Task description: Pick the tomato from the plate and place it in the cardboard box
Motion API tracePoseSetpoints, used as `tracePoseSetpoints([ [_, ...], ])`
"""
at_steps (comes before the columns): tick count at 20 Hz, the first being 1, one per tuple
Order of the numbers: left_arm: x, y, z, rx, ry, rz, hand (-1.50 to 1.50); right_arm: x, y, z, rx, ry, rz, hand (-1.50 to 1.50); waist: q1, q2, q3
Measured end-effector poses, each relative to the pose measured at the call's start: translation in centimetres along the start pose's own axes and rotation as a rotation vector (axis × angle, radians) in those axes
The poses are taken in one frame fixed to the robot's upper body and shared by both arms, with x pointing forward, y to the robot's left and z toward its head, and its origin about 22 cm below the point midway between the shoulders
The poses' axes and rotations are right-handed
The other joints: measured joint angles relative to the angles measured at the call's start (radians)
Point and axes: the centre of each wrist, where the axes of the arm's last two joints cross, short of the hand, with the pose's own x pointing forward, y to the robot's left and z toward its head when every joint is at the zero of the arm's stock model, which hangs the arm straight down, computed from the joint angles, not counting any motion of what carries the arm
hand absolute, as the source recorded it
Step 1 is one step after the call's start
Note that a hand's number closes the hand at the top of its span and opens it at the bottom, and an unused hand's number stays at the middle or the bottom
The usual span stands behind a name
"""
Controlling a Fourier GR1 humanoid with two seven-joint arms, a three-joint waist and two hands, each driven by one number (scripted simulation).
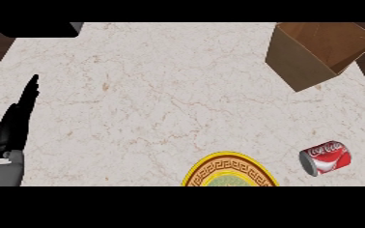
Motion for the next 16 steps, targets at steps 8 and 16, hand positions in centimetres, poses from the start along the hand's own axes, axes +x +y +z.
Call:
tracePoseSetpoints([
  [8, 0.5, -0.4, -0.2, -0.016, -0.009, -0.005, 0.0, 3.4, 0.0, -4.8, 0.003, -0.064, -0.198, 1.5, 0.017, -0.001, -0.002],
  [16, 0.3, -0.7, -0.6, -0.023, -0.014, -0.002, 0.0, 8.9, 0.1, -11.2, 0.02, -0.015, -0.352, 1.5, 0.027, 0.002, -0.002],
])
